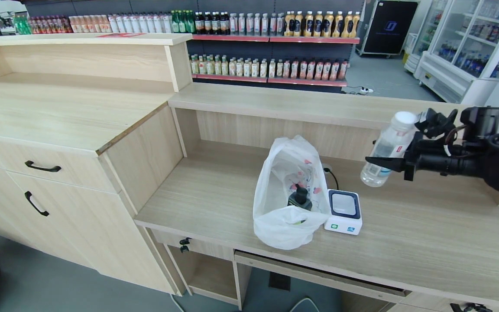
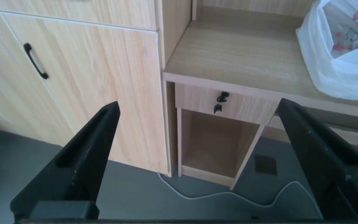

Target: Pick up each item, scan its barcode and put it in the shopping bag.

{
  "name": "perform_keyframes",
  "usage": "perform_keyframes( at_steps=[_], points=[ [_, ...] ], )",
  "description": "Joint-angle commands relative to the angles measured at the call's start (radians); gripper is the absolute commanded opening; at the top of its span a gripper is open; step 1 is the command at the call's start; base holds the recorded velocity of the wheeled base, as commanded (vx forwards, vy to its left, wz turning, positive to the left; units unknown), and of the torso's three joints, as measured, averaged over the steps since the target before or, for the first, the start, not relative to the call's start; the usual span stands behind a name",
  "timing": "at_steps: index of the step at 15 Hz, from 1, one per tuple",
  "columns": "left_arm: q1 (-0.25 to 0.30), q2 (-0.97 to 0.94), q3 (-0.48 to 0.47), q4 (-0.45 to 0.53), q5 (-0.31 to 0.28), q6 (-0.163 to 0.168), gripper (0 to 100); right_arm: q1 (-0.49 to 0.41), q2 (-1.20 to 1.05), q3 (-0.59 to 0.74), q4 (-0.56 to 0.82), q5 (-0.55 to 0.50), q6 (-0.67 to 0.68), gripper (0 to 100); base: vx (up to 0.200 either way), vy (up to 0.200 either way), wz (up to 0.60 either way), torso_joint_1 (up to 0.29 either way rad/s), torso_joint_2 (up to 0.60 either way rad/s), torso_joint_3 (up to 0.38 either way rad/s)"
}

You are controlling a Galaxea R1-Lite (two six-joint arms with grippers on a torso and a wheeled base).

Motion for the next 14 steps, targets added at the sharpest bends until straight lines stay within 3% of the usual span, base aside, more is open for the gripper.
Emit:
perform_keyframes(
  at_steps=[1,4,5,9,14],
  points=[
    [0.0,0.0,-0.001,0.0,0.0,0.0,100,-0.02,-0.182,0.12,-0.013,-0.135,0.176,0,0.0,0.0,0.0,0.0,0.0,0.0],
    [0.0,0.0,0.001,0.0,0.0,0.0,100,-0.008,-0.197,0.198,-0.111,-0.373,0.414,0,0.0,0.0,0.0,0.0,0.0,0.0],
    [0.0,0.0,0.001,0.0,0.0,0.0,100,0.017,-0.192,0.231,-0.147,-0.499,0.472,0,0.0,0.0,0.0,0.0,0.0,0.0],
    [0.0,0.0,-0.001,0.0,0.0,0.0,100,0.053,-0.191,0.271,-0.188,-0.599,0.478,0,0.0,0.0,0.0,0.0,0.0,0.0],
    [0.0,0.0,-0.001,0.0,0.0,0.0,100,0.119,-0.197,0.317,-0.18,-1.045,0.417,0,0.0,0.0,0.0,0.0,0.0,0.0]
  ],
)
